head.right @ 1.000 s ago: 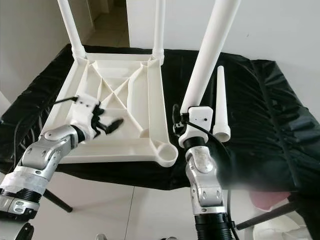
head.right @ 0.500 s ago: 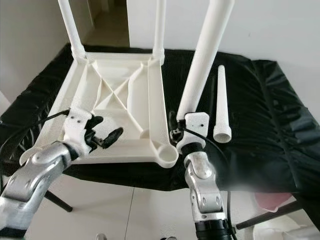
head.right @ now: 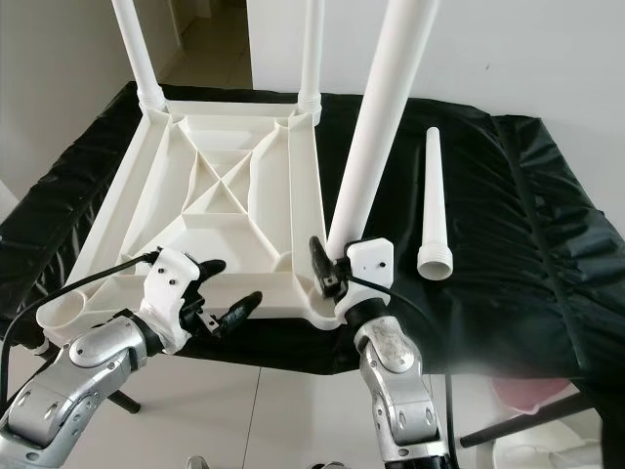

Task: Building children table

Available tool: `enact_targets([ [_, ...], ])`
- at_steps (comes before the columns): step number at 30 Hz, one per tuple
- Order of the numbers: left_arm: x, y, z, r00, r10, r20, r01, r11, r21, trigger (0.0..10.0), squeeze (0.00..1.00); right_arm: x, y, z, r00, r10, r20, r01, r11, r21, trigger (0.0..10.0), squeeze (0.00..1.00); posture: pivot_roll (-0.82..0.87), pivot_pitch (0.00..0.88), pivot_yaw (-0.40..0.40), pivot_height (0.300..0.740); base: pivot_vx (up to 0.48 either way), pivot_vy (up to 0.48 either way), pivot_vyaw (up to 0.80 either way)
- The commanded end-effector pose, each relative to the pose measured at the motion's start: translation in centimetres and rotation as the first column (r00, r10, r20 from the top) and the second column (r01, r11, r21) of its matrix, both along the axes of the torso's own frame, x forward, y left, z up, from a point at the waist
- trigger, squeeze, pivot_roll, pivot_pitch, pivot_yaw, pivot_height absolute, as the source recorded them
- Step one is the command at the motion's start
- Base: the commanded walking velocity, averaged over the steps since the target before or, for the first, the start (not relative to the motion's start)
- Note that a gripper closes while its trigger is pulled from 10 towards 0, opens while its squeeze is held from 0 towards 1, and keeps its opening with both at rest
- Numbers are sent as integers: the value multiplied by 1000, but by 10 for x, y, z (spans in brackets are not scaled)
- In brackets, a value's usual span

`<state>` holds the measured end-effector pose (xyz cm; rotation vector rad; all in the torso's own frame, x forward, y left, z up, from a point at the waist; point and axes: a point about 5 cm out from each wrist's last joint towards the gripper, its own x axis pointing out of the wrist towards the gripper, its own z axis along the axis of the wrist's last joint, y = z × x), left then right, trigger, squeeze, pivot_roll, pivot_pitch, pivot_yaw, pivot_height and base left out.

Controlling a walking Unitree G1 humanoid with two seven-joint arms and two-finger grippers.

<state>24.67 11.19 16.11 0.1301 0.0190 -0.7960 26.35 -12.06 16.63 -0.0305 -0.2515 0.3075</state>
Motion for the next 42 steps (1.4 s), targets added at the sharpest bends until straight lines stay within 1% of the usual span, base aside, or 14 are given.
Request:
enact_targets([
  [1, -8, -5, -1, 994, -107, -18, 107, 994, -3, 10000, 0, -4, 1, 0, 1000, 30, 8, -30, 1000, 7, 10000, 0, 24, 118, -7, 740, 0, 0, 0],
  [5, -11, -6, 0, 996, -87, -19, 87, 996, -22, 10000, 0, -8, 1, -6, 998, 59, -7, -59, 998, -19, 10000, 0, 25, 120, -7, 740, 0, 0, 0],
  [7, -16, -10, -3, 997, -58, -51, 55, 997, -52, 10000, 0, -14, -1, -18, 995, 94, -41, -96, 994, -58, 10000, 0, 26, 123, -8, 740, 0, 0, 0],
  [13, -19, -11, -5, 995, -58, -81, 54, 998, -45, 10000, 0, -18, 0, -27, 987, 150, -62, -157, 981, -112, 10000, 0, 31, 128, -5, 740, 0, 0, 0],
  [15, -19, -11, -5, 995, -58, -81, 54, 998, -45, 10000, 0, -18, 0, -27, 987, 150, -62, -157, 981, -112, 10000, 0, 31, 128, -5, 740, 0, 0, 0],
  [16, -21, -11, -5, 994, -69, -84, 65, 997, -41, 10000, 0, -20, 1, -31, 978, 195, -74, -204, 967, -150, 10000, 0, 33, 129, -5, 740, 0, 0, 0],
  [18, -21, -11, -5, 994, -69, -84, 65, 997, -41, 10000, 0, -20, 1, -31, 978, 195, -74, -204, 967, -150, 10000, 0, 33, 129, -5, 740, 0, 0, 0],
  [19, -23, -10, -4, 991, -84, -106, 80, 996, -47, 10000, 0, -20, -3, -38, 964, 243, -110, -261, 946, -193, 10000, 0, 36, 136, -6, 740, 0, 0, 0],
  [20, -24, -9, -4, 990, -86, -112, 81, 996, -48, 10000, 0, -19, -5, -40, 959, 255, -124, -276, 940, -200, 10000, 0, 36, 136, -6, 740, 0, 0, 0],
  [25, -23, -7, -4, 988, -77, -134, 71, 996, -48, 10000, 0, -16, -9, -43, 957, 256, -135, -280, 937, -209, 10000, 0, 36, 138, -4, 740, 0, 0, 0],
  [27, -22, -7, -2, 989, -75, -129, 69, 997, -47, 10000, 0, -12, -12, -45, 956, 249, -153, -272, 949, -158, 10000, 0, 37, 135, -3, 740, 0, 0, 0],
  [30, -21, -8, -1, 989, -75, -124, 70, 996, -48, 10000, 0, -10, -13, -45, 957, 242, -162, -263, 956, -127, 10000, 0, 40, 131, -2, 740, 0, 0, 0],
  [33, -21, -7, 1, 991, -73, -109, 69, 997, -33, 10000, 0, -6, -13, -48, 952, 229, -204, -237, 972, -12, 10000, 0, 41, 125, -1, 740, 0, 0, 0],
  [42, -20, -6, 2, 991, -78, -109, 75, 997, -28, 10000, 0, -3, -11, -51, 948, 218, -233, -220, 975, 18, 10000, 0, 40, 119, 1, 740, 0, 0, 0],
])
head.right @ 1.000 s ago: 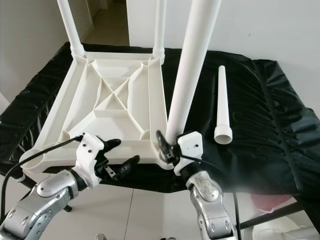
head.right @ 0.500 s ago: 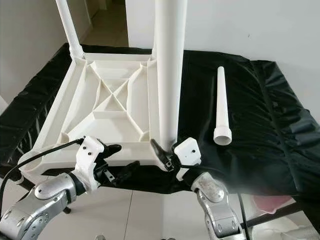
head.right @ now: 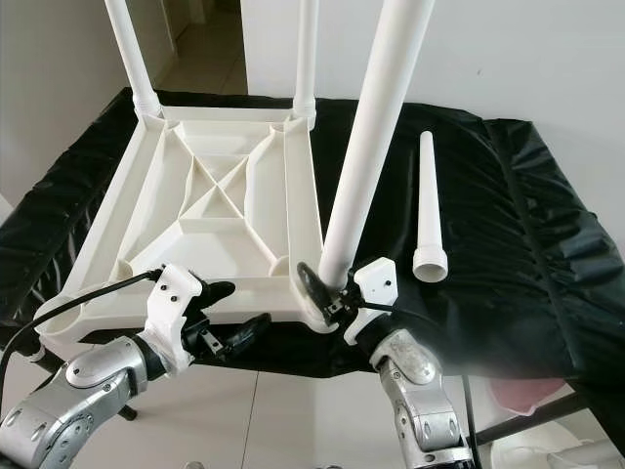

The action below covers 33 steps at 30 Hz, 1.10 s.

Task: Building children table

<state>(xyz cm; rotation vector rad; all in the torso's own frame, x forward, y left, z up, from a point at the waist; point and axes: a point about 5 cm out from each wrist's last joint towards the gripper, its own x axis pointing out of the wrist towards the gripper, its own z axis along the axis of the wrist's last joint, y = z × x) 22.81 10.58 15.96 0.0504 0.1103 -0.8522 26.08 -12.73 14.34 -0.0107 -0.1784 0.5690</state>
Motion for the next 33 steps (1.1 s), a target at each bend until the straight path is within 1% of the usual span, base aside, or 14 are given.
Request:
enact_targets([
  [1, -1, 0, 3, 1000, -28, 5, 28, 1000, 11, 10000, 0, -1, -4, -28, 986, -39, -162, 38, 999, -10, 10000, 0, 40, 119, 1, 740, 0, 0, 0],
  [4, -1, 0, 4, 1000, -28, 3, 28, 1000, 10, 10000, 0, 1, -6, -29, 984, -67, -163, 66, 998, -9, 10000, 0, 40, 119, 1, 740, 0, 0, 0],
  [6, 0, 0, 4, 1000, -27, 6, 27, 1000, 10, 10000, 0, 4, -11, -30, 977, -139, -163, 135, 990, -32, 10000, 0, 40, 119, 1, 740, 0, 0, 0],
  [9, 0, 0, 4, 1000, -25, 8, 25, 1000, 8, 10000, 0, 6, -11, -30, 971, -180, -156, 176, 984, -37, 10000, 0, 40, 119, 1, 740, 0, 0, 0],
  [10, 0, 0, 4, 1000, -23, 8, 23, 1000, 9, 10000, 0, 6, -10, -29, 966, -212, -148, 209, 977, -36, 10000, 0, 38, 113, -1, 740, 0, 0, 0],
  [11, 0, 0, 4, 1000, -23, 8, 23, 1000, 9, 10000, 0, 6, -10, -29, 966, -212, -148, 209, 977, -36, 10000, 0, 38, 113, -1, 740, 0, 0, 0],
  [13, 0, -1, 4, 1000, -22, 7, 22, 1000, 7, 10000, 0, 6, -4, -26, 944, -299, -137, 301, 954, -6, 10000, 0, 39, 116, -2, 740, 0, 0, 0],
  [18, 0, -1, 4, 1000, -23, 7, 23, 1000, 7, 10000, 0, 7, -1, -23, 920, -371, -124, 374, 927, 3, 10000, 0, 39, 116, -2, 740, 0, 0, 0],
  [19, 0, -1, 4, 1000, -21, 7, 21, 1000, 7, 10000, 0, 10, -2, -23, 889, -438, -136, 444, 896, 12, 10000, 0, 43, 122, -7, 740, 0, 0, 0],
  [20, 0, -1, 4, 1000, -21, 7, 21, 1000, 7, 10000, 0, 10, -2, -23, 889, -438, -136, 444, 896, 12, 10000, 0, 43, 122, -7, 740, 0, 0, 0],
  [22, -1, -1, 4, 1000, -15, 5, 15, 1000, 4, 10000, 0, 16, -5, -25, 819, -548, -172, 559, 829, 23, 10000, 0, 48, 124, -9, 740, 0, 0, 0],
  [23, -1, -1, 4, 1000, -15, 5, 15, 1000, 4, 10000, 0, 16, -5, -25, 819, -548, -172, 559, 829, 23, 10000, 0, 48, 124, -9, 740, 0, 0, 0],
  [25, -1, -1, 3, 1000, -12, 4, 12, 1000, 5, 10000, 0, 21, -4, -25, 791, -581, -190, 597, 802, 33, 10000, 0, 50, 125, -8, 740, 0, 0, 0],
  [33, 1, 1, 4, 1000, -1, 6, 1, 1000, 6, 10000, 0, 25, 1, -21, 785, -593, -180, 609, 792, 44, 10000, 0, 55, 125, -10, 740, 0, 0, 0],
])
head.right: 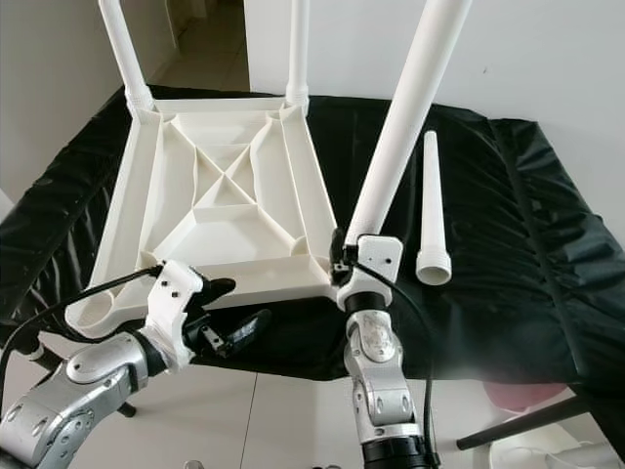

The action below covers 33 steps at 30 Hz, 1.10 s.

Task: Building children table

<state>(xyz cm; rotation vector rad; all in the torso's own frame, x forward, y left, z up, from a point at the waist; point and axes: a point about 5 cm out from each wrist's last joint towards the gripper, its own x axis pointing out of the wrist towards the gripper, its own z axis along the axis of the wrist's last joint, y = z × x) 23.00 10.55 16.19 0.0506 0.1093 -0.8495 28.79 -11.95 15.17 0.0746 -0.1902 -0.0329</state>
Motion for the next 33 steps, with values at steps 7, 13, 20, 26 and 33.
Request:
enact_targets([
  [7, -1, 0, 2, 1000, -2, 6, 2, 1000, 5, 10000, 0, 0, -2, -25, 992, -35, -121, 35, 999, -4, 10000, 349, 53, 123, -11, 740, 0, 0, 0],
  [13, 0, -2, 2, 1000, -4, 9, 4, 1000, 0, 10000, 0, 0, -1, -15, 998, 36, -51, -35, 999, 25, 10000, 1000, 48, 121, -13, 740, 0, 0, 0],
  [20, -1, -4, 2, 1000, -12, 9, 12, 1000, -8, 10000, 0, 3, -15, -12, 994, 105, -37, -106, 994, -20, 10000, 263, 44, 116, -18, 740, 0, 0, 0],
  [26, 0, -6, 2, 1000, -18, 13, 18, 1000, -8, 10000, 0, 7, -28, -12, 971, 238, -32, -240, 968, -75, 10000, 0, 39, 108, -17, 740, 0, 0, 0],
  [33, 0, -11, 2, 999, -38, 15, 38, 999, -8, 10000, 0, 13, -38, -8, 924, 379, -45, -381, 909, -167, 10000, 0, 31, 96, -10, 740, 0, 0, 0],
])
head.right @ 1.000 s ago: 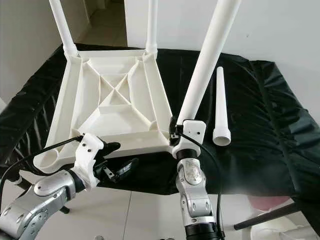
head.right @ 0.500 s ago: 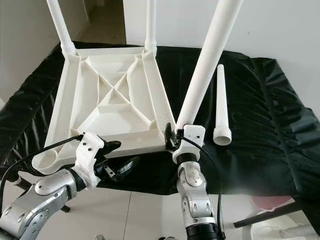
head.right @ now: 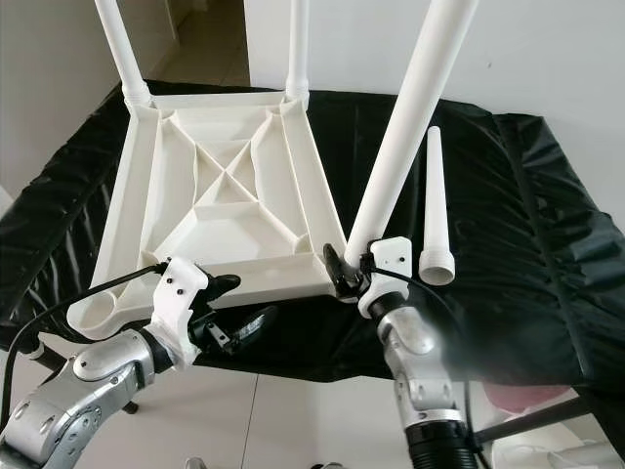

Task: Building children table

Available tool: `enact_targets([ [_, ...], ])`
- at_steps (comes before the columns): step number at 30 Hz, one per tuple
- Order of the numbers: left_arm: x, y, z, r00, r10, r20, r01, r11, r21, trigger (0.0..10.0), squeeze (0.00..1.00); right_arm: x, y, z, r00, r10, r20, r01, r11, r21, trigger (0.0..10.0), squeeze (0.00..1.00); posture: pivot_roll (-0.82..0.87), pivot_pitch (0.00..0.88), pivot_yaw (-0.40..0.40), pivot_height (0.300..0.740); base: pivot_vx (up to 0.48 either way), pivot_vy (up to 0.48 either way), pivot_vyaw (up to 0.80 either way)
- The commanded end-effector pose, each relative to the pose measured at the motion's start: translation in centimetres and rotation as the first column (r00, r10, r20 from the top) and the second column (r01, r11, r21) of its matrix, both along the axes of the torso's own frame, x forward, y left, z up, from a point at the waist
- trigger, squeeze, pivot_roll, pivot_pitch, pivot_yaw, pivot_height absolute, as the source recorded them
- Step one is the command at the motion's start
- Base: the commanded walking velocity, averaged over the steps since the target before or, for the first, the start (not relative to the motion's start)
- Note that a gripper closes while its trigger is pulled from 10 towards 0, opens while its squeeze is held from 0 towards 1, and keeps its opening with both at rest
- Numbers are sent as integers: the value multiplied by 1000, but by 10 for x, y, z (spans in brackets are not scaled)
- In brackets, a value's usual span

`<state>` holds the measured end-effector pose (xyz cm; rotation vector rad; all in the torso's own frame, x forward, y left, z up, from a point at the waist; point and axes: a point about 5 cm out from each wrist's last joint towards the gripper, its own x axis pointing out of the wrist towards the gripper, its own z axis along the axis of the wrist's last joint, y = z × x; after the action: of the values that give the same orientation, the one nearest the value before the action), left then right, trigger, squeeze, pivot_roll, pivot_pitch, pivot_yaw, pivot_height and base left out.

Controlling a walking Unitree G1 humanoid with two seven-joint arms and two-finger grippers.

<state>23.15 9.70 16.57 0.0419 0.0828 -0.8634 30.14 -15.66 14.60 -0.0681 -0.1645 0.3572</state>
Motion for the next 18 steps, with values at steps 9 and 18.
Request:
enact_targets([
  [9, -1, -4, -2, 999, -39, -5, 39, 999, 8, 10000, 0, 5, -9, 7, 986, 167, 2, -166, 984, -71, 10000, 0, 27, 95, -7, 740, 0, 0, 0],
  [18, -2, -6, -2, 999, -39, -6, 39, 999, 4, 10000, 0, 11, -19, 10, 965, 261, -26, -262, 958, -121, 3882, 0, 23, 98, -2, 740, 0, 0, 0],
])
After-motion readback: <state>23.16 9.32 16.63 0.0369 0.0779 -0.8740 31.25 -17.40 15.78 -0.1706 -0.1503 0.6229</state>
